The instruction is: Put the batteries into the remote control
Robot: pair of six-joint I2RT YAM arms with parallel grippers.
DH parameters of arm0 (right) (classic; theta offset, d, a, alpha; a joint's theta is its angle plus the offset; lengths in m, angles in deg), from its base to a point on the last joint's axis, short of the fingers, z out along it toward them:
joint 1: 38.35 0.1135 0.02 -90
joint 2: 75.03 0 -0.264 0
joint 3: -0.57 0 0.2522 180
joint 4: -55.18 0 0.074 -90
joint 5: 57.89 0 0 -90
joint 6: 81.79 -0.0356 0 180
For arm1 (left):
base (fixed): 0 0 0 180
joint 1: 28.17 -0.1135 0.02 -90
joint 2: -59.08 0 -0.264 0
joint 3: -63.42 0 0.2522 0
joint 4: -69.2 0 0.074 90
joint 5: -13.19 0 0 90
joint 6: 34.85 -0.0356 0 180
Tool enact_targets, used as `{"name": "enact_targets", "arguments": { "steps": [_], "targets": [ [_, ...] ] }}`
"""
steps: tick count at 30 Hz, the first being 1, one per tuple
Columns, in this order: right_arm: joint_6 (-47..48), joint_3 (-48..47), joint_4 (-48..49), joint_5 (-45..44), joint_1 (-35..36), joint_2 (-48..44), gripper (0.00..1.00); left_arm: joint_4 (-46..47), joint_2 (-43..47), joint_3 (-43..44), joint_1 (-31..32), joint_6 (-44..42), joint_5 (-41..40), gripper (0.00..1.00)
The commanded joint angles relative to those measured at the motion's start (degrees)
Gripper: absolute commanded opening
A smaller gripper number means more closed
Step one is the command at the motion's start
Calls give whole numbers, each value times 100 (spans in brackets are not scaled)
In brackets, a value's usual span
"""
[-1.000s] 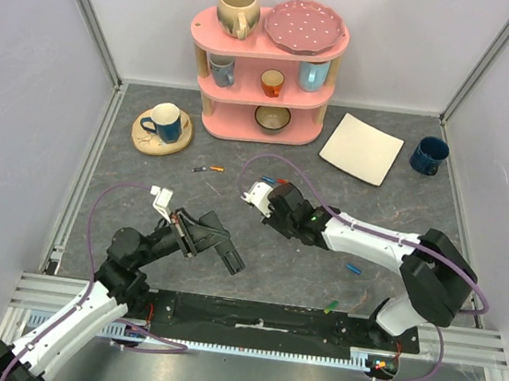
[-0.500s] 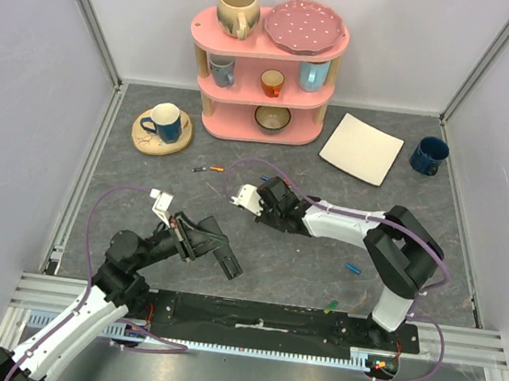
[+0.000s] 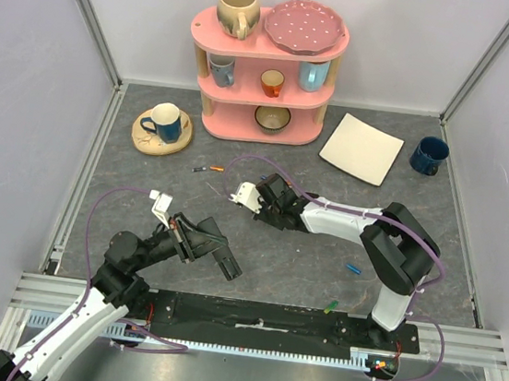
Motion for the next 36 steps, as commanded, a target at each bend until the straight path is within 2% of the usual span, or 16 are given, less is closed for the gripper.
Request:
{"name": "enact_targets", "arguments": {
  "steps": [1, 11, 23, 27, 29, 31, 36],
  "targets": [
    [-31, -117, -63, 120, -4, 32, 20, 67, 14, -13, 22, -213, 76, 2],
    [-154, -336, -309, -46, 5, 111, 37, -4, 32, -30, 22, -213, 23, 2],
    [-716, -477, -398, -512, 5, -503, 41, -12, 5, -13, 22, -204, 14, 2],
    [-1488, -346, -144, -1196, -4, -925, 41, -47, 5, 14, 22, -195, -12, 2],
    [-2453, -231, -11, -1863, -4, -1154, 39, -126, -3, 22, 22, -178, -91, 2],
    [-3417, -170, 42, -2120, -4, -1417, 39, -276, 5, 31, 31, -160, -214, 2],
    [-5188, -107, -272, -1796, 5, -1621, 43, -461, 84, -21, 22, -11, -600, 2]
  ]
}}
